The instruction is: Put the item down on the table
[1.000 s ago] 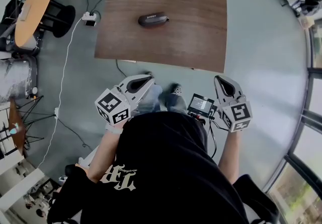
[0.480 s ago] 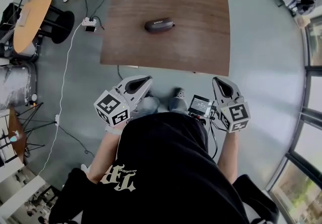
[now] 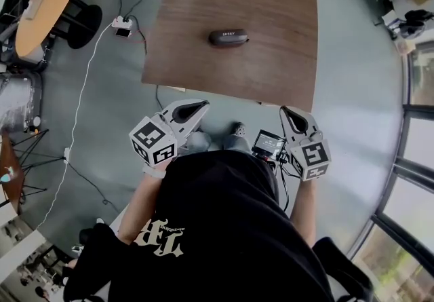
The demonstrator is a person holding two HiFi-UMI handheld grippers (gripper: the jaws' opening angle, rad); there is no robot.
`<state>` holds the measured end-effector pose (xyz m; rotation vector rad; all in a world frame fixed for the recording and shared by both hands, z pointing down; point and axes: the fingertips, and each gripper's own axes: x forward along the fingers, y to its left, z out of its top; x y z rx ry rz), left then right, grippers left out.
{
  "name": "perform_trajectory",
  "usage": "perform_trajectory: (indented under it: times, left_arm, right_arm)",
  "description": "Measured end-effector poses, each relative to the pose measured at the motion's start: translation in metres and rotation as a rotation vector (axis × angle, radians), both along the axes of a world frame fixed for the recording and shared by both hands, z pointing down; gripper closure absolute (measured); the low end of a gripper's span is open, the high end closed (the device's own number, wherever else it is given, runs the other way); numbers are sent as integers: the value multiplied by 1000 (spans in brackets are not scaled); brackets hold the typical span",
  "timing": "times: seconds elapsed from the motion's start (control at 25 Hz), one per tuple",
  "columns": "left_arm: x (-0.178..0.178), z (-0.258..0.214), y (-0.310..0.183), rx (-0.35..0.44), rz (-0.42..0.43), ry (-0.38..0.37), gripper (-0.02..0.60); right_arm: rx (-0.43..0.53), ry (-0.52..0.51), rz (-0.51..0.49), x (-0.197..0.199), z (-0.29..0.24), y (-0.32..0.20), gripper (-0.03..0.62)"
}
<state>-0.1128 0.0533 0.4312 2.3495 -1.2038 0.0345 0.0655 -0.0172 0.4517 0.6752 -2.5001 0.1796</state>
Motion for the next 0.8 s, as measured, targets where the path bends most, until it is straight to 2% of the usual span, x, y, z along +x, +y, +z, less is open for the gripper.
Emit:
perform_trajectory:
  times: [0.44,0.8]
  left_arm:
    - [-9,0,2,9,-15,7,575]
    - [-6,8,3,-15,-1,2,575]
  right_arm:
    - [14,15,-18,-12,-3,-1,606]
    - [16,3,-19,-12,-3,-4,606]
